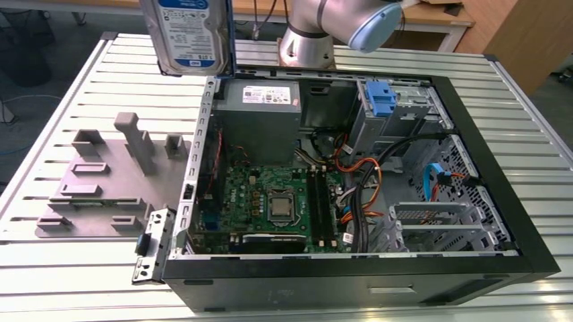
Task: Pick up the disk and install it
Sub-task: 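Pick up the disk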
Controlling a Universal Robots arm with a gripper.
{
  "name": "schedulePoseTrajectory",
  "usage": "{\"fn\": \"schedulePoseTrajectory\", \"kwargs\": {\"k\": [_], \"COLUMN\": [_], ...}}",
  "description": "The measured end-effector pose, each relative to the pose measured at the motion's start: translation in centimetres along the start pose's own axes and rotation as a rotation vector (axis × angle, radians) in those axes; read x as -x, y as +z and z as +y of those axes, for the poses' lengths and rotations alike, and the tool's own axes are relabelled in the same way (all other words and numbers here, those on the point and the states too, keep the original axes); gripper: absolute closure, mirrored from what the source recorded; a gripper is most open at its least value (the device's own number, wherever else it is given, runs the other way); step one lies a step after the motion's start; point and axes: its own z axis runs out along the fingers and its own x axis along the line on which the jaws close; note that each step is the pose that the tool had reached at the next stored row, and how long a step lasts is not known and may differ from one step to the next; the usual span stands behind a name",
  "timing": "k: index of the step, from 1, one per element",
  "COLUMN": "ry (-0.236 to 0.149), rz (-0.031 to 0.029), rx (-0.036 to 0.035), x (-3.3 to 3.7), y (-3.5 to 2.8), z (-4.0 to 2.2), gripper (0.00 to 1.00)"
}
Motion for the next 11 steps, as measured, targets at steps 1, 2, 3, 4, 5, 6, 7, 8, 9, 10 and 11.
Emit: {"fn": "schedulePoseTrajectory", "kwargs": {"k": [1,2,3,4,5,6,7,8,9,10,11], "ry": [0.0,0.0,0.0,0.0,0.0,0.0,0.0,0.0,0.0,0.0,0.0], "rz": [0.0,0.0,-0.0001,-0.0001,0.0,0.0,0.0,0.0,-0.0001,0.0,-0.0001], "rx": [-0.0001,0.0,-0.0001,-0.0001,0.0,0.0,0.0,0.0,-0.0001,0.0,-0.0001], "x": [0.0,0.01,0.01,0.03,0.05,0.07,0.07,0.08,0.08,0.09,0.09], "y": [0.01,0.01,0.01,0.02,0.02,0.02,0.03,0.03,0.04,0.04,0.05], "z": [-0.06,-0.12,-0.2,-0.31,-0.47,-0.62,-0.76,-0.9,-1.03,-1.16,-1.29], "gripper": [0.65,0.65,0.65,0.65,0.65,0.65,0.65,0.65,0.65,0.65,0.65]}}
